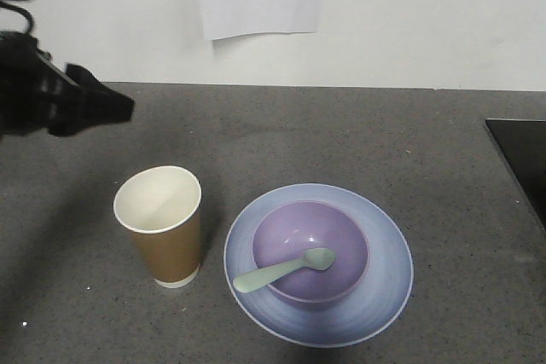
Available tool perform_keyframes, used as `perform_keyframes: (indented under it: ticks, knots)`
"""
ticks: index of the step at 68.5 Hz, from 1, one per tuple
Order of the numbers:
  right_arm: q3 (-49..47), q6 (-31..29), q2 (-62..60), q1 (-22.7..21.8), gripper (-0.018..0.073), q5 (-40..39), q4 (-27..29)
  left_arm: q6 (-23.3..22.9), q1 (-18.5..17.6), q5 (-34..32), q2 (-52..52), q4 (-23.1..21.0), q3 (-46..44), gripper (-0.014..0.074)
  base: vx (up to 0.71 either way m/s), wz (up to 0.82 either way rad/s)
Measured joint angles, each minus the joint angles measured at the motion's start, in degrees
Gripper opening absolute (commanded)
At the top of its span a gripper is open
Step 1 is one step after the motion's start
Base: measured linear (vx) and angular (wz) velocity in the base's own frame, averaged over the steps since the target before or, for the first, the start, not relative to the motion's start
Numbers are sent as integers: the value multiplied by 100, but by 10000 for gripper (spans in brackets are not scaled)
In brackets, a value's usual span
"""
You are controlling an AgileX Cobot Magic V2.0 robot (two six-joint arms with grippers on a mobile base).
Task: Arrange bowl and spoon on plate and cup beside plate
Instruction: 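Release the cup and raise the left gripper away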
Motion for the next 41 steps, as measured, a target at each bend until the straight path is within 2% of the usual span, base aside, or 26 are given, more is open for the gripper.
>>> perform_keyframes:
  ticks: [8, 20, 29, 41]
  knots:
    - [5, 135, 448, 0, -3, -104, -378, -18, 0, -293, -743, 505, -45, 176, 0, 0]
    - [30, 639, 953, 0, -3, -262, -914, -242, 0, -389, -1694, 1395, 193, -8, 0, 0]
    - [30, 1206, 1055, 0, -3, -326, -1357, -546, 0, -903, -2585, 2021, 1321, -9, 0, 0]
    - [165, 1557, 1055, 0, -3, -326, -1716, -1067, 0, -1647, -3524, 2195, 3214, -8, 0, 0]
